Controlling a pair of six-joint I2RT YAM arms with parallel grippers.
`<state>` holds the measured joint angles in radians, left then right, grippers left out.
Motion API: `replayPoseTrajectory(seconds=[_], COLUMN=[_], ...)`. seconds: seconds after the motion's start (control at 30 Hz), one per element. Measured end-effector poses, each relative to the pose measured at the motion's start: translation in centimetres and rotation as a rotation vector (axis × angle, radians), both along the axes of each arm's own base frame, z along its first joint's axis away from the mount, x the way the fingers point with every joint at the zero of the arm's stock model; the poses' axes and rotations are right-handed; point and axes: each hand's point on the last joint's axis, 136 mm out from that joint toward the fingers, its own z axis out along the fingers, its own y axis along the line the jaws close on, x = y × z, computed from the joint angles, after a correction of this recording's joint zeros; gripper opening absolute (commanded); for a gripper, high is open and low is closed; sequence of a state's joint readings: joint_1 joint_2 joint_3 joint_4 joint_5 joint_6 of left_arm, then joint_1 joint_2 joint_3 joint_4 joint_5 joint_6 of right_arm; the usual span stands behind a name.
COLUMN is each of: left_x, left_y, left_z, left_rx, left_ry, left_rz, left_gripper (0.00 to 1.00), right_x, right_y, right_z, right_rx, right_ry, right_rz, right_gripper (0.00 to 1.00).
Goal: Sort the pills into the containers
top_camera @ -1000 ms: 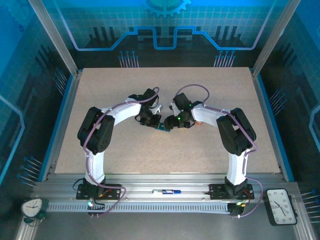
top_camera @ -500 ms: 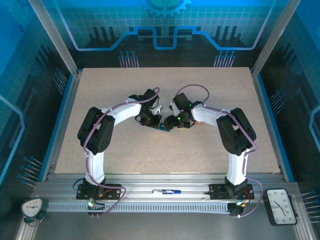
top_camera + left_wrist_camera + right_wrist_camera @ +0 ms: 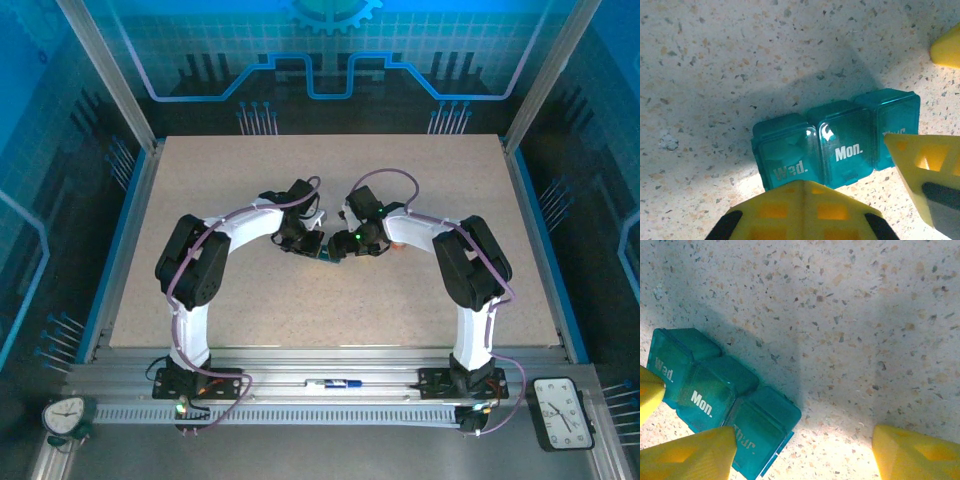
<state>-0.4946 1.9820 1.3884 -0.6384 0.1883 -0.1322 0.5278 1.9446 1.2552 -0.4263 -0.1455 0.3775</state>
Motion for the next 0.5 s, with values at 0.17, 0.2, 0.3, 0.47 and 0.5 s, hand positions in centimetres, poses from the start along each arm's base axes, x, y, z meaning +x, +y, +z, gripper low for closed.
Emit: replayPoseTrajectory(seconds=[0.17,0.2,0.3,0.47,0.5], left_x=[0.4,0.4,0.6,1.5,1.8], left_y=[-0.6,-0.6,-0.8,-0.8,-0.8], left_z=[0.2,0.2,0.3,2.2,3.1], left_rx=[-0.012,-0.014,-0.015,-0.028,-0.037], left_ry=[-0.024,-0.027,-0.040,-0.098,-0.124], left_rz=[-0.008,-0.008,-0.009,0.024,0.032], left_gripper=[0.00,0.00,0.00,0.00,0.00], right_x=[0.0,0.0,0.1,0.4,0.6], right_y=[-0.1,-0.1,-0.1,-0.2,-0.3], right_z=[0.0,0.0,0.0,0.3,0.4], right_rx=[0.008,0.010,0.014,0.017,0.017], right_ry=[0.006,0.007,0.011,0.032,0.032], right_rz=[-0.002,-0.002,-0.005,-0.009,-0.011], right_gripper=[0.73,0.73,0.73,0.74,0.74])
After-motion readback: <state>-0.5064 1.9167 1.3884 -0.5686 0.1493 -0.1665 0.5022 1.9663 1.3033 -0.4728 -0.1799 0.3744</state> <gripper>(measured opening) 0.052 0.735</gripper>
